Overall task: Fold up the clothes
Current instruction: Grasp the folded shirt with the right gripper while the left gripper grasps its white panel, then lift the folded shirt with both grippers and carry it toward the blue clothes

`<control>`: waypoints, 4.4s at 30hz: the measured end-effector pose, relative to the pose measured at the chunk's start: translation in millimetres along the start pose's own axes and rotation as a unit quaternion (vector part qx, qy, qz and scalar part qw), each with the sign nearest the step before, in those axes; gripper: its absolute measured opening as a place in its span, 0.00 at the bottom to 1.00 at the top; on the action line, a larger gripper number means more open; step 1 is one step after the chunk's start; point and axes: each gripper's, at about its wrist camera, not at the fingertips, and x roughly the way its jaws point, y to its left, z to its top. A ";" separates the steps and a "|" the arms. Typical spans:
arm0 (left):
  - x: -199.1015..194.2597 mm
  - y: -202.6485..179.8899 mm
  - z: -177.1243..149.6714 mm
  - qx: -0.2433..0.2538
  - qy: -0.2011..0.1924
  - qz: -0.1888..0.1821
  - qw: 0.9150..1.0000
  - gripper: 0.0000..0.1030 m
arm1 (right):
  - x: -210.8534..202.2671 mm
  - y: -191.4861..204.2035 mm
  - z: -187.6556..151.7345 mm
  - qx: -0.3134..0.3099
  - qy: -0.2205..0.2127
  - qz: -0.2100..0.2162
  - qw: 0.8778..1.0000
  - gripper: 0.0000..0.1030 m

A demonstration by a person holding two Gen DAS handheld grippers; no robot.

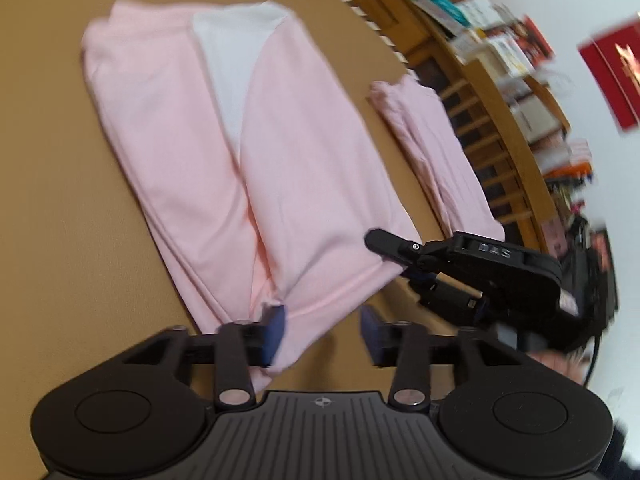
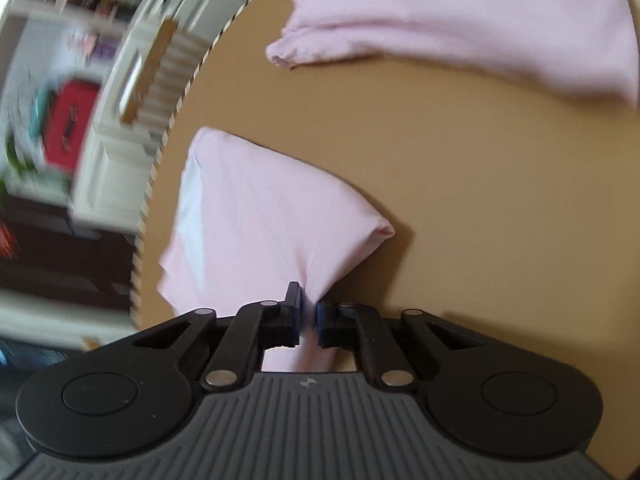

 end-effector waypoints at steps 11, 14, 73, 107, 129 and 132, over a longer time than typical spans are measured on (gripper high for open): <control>-46.4 33.4 52.5 0.001 -0.033 0.047 0.998 0.62 | -24.7 -18.0 58.2 -0.074 0.013 -0.079 0.994 0.10; -52.7 44.0 68.4 -0.012 -0.043 0.049 0.998 0.62 | -28.4 -27.1 57.2 -0.038 0.011 -0.058 0.997 0.23; 29.1 54.3 223.8 0.066 0.093 -0.085 0.990 0.14 | -42.1 6.3 32.8 -0.004 -0.028 0.029 0.999 0.11; 243.9 -183.3 306.6 0.165 0.107 -0.026 0.980 0.19 | -100.3 -106.8 125.1 0.098 -0.170 -0.117 0.974 0.16; 237.5 -226.5 120.5 0.223 0.140 -0.156 0.952 0.42 | -126.8 -143.9 151.7 0.070 -0.238 -0.137 0.959 0.11; 239.4 -226.2 118.7 0.206 0.141 -0.142 0.958 0.34 | -119.5 -134.2 155.7 0.012 -0.211 -0.198 0.957 0.11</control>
